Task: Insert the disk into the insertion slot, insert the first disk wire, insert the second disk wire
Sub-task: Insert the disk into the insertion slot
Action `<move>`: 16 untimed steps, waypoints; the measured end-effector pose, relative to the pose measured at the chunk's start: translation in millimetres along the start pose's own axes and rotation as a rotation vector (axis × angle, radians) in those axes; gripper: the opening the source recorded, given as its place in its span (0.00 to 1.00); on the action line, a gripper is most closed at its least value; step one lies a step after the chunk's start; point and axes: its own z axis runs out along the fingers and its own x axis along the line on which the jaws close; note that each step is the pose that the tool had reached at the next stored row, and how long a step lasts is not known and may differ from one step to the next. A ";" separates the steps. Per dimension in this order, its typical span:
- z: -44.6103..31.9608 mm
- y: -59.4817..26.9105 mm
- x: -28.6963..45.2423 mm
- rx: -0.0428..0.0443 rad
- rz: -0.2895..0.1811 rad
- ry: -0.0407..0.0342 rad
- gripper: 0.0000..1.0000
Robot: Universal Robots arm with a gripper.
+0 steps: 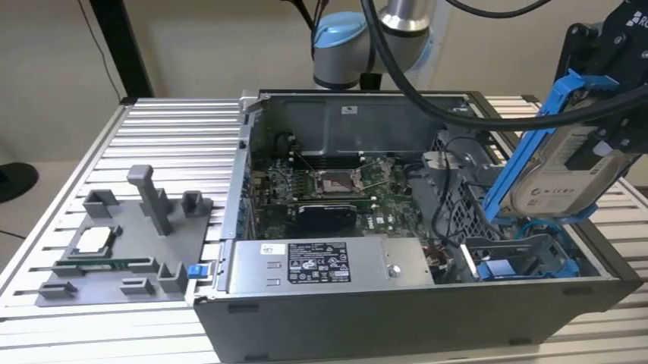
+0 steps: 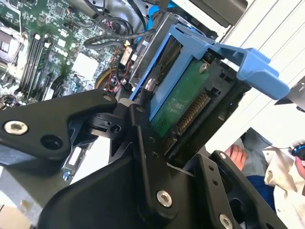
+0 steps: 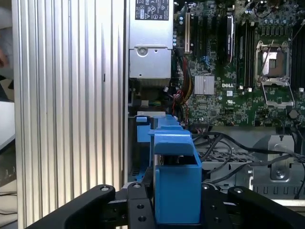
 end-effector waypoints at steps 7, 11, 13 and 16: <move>2.4 -0.1 0.0 0.0000 0.000 0.0001 0.00; 3.1 -0.1 0.0 0.0000 0.000 0.0000 0.00; 3.9 -0.2 0.0 0.0000 0.000 -0.0003 0.00; 5.3 -0.3 0.0 0.0000 0.000 0.0000 0.00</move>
